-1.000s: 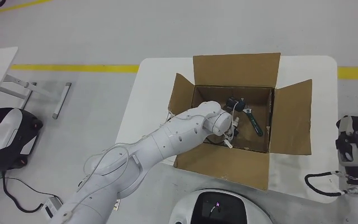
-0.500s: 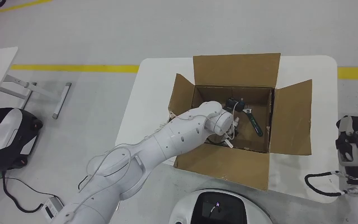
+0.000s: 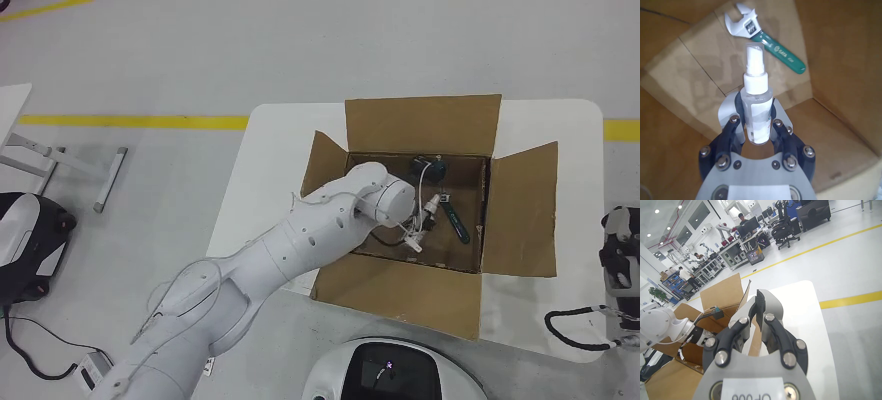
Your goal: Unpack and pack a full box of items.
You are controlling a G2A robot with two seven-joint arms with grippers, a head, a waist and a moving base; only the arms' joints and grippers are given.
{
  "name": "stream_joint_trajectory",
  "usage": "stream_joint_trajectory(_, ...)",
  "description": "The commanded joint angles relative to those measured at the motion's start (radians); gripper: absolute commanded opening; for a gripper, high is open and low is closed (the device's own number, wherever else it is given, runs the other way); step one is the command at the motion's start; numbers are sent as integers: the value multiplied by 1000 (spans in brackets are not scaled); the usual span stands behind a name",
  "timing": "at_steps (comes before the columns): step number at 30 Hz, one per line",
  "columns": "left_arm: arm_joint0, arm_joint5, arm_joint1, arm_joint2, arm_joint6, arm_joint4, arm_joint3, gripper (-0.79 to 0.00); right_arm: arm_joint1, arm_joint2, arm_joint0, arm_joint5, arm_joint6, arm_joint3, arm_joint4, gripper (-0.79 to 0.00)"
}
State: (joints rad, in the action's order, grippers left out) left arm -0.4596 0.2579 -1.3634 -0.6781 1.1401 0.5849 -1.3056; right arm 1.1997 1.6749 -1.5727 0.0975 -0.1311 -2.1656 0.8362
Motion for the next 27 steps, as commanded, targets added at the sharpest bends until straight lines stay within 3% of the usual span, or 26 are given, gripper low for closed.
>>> stream_joint_trajectory(1, -28, -12, 21, -60, 16, -2, -82, -785, 0, 0, 0, 0, 0, 0, 0, 0)
stream_joint_trajectory(6, -95, -6, 61, -171, 90, 27, -264, -785, 3, 5, -3, 5, -26, -24, -101, 0)
stream_joint_trajectory(11, -155, -20, 89, -274, 152, -4, -413, -785, 1, 29, -4, 8, -149, -55, -276, 0)
stream_joint_trajectory(18, -219, -58, 115, -392, 135, -17, -487, -785, -8, 19, 11, 32, -364, -36, -419, 0)
stream_joint_trajectory(22, -248, -59, 120, -423, 95, -41, -481, -785, -10, -4, 20, 26, -395, -5, -414, -25)
stream_joint_trajectory(24, -248, -59, 120, -423, 95, -41, -481, -785, -11, -18, 23, 21, -394, 5, -404, -323)
stream_joint_trajectory(26, -248, -59, 120, -423, 95, -41, -481, -785, -11, -29, 24, 18, -392, 16, -398, -536)
stream_joint_trajectory(27, -248, -59, 120, -423, 95, -41, -481, -785, -11, -33, 25, 18, -390, 18, -391, -699)
